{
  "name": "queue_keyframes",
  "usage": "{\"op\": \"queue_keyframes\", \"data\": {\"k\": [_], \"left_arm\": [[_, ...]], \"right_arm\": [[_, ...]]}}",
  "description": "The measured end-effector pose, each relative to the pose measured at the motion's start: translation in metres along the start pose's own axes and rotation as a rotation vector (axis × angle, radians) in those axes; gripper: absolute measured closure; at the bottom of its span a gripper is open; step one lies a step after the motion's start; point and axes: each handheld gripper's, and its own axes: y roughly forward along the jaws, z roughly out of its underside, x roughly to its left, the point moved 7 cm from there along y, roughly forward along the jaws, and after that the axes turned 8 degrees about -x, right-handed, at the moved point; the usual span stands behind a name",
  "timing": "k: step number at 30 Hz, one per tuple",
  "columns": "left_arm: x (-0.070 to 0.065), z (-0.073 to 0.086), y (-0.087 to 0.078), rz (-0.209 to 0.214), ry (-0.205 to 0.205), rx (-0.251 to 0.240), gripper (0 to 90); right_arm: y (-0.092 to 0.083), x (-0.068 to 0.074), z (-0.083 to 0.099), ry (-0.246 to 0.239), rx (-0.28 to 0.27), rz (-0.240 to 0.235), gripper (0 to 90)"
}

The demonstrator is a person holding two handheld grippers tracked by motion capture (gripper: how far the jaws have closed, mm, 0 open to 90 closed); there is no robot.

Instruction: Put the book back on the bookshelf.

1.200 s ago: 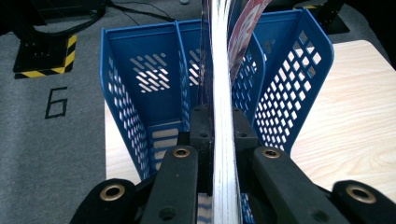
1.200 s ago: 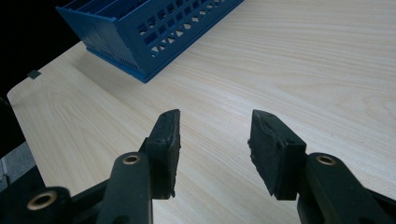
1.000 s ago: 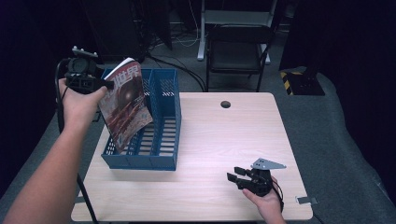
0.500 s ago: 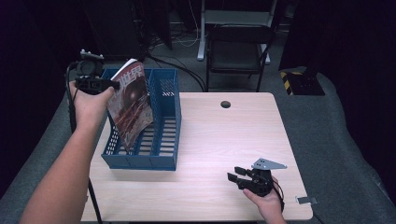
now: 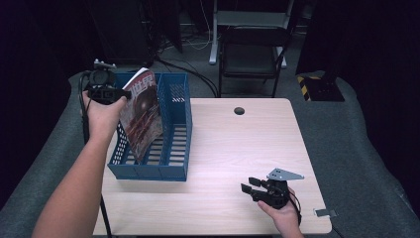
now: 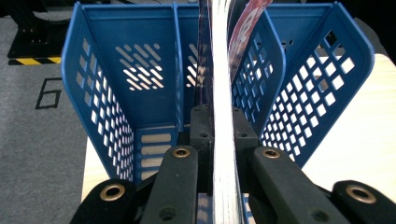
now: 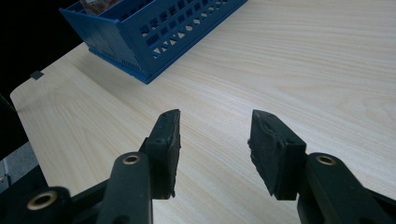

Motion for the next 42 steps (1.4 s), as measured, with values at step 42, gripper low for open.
{"op": "queue_keyframes", "data": {"k": [42], "left_arm": [[0.0,0.043,0.013,0.028,0.07,0.143,82.3]], "right_arm": [[0.002,0.001,0.001,0.002,0.003,0.002,52.6]]}}
